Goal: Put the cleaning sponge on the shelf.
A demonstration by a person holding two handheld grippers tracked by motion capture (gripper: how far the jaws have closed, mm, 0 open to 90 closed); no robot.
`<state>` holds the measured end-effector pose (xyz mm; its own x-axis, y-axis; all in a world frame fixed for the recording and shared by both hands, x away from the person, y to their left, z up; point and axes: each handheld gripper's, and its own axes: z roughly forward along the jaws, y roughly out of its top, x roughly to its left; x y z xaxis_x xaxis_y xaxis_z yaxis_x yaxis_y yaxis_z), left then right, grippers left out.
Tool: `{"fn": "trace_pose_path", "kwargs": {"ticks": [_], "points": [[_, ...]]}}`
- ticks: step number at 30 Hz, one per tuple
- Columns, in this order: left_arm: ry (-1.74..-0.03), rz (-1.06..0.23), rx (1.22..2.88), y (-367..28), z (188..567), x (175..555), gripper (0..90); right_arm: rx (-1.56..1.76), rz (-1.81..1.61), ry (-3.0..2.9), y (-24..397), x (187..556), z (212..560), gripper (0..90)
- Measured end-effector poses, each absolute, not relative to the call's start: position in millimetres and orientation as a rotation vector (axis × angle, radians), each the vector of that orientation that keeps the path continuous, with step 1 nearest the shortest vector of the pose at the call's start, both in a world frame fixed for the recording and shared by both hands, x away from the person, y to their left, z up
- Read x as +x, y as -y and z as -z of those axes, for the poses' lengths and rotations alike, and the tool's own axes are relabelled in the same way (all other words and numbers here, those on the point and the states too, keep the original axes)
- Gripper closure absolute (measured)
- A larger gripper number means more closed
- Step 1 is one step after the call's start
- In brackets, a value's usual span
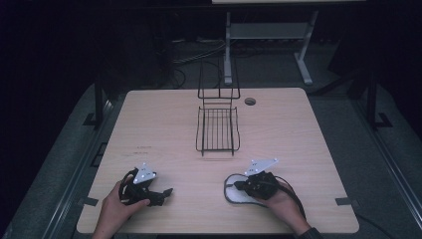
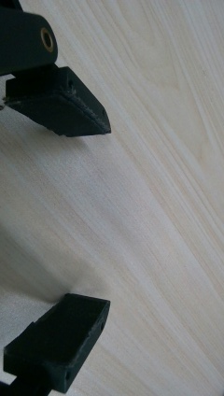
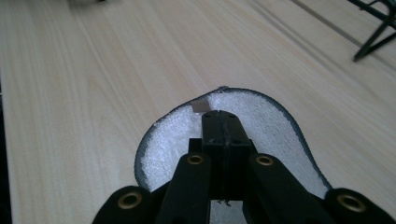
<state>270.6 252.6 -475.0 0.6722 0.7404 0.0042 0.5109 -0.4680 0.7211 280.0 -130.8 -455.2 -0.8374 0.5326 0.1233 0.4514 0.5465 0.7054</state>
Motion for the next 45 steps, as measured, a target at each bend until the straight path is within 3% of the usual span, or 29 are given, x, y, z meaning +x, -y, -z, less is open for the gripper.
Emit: {"fn": "trace_pose_path", "kwargs": {"ticks": [42, 45], "points": [[-0.959, -0.414, 2.171, -253, 475, 271, 12.4, 1.185, -1.064, -2.419, 215, 316, 456, 89.7], [-0.958, -0.414, 2.171, -253, 475, 271, 12.4, 1.189, -1.068, -2.421, 215, 315, 455, 85.5]]}}
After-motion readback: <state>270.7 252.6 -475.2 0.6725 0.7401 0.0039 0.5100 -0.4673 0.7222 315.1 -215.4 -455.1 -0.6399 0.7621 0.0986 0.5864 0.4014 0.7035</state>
